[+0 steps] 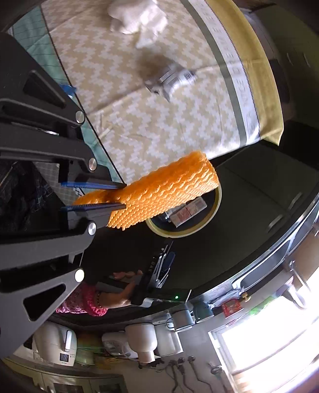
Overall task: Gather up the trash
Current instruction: 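Open right tool over the bin while left carries the foam net there and releases it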
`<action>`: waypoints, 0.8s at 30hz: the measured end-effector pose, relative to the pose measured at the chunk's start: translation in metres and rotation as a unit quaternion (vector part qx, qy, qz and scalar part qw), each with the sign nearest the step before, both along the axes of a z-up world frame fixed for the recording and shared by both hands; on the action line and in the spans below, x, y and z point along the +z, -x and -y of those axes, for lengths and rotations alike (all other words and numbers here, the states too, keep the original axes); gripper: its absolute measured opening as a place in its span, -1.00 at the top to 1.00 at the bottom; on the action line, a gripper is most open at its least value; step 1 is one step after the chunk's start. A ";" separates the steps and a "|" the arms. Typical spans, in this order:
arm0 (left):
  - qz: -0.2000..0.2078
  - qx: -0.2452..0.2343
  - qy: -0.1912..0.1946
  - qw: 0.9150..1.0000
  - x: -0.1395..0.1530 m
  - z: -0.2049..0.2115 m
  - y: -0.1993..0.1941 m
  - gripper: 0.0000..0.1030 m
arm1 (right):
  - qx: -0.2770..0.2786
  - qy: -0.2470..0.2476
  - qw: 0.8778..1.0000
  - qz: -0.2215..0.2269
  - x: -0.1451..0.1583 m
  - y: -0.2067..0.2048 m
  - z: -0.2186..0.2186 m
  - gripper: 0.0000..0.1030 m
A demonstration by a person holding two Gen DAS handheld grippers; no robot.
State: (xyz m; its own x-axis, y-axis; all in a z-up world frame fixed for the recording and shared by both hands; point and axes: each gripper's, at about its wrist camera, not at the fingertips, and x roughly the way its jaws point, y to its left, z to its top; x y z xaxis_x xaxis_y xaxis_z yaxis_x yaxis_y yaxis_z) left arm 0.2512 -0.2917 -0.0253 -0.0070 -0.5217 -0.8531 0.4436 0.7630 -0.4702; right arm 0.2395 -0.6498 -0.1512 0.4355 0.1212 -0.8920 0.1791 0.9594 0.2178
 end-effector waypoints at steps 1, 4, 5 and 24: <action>0.001 -0.012 -0.006 1.000 -0.006 0.020 -0.007 0.81 | 0.000 0.005 1.000 0.006 0.004 0.009 0.000 -0.53; -0.004 -0.037 -0.026 0.999 -0.031 0.077 -0.029 0.81 | -0.006 0.018 1.000 0.015 0.014 0.033 0.005 -0.53; -0.007 -0.043 -0.034 0.998 -0.041 0.093 -0.037 0.80 | -0.010 0.020 1.000 0.016 0.016 0.041 0.007 -0.53; 0.017 -0.039 -0.067 0.997 -0.055 0.090 -0.060 0.18 | 0.046 0.003 0.999 0.017 0.027 0.084 -0.026 -0.53</action>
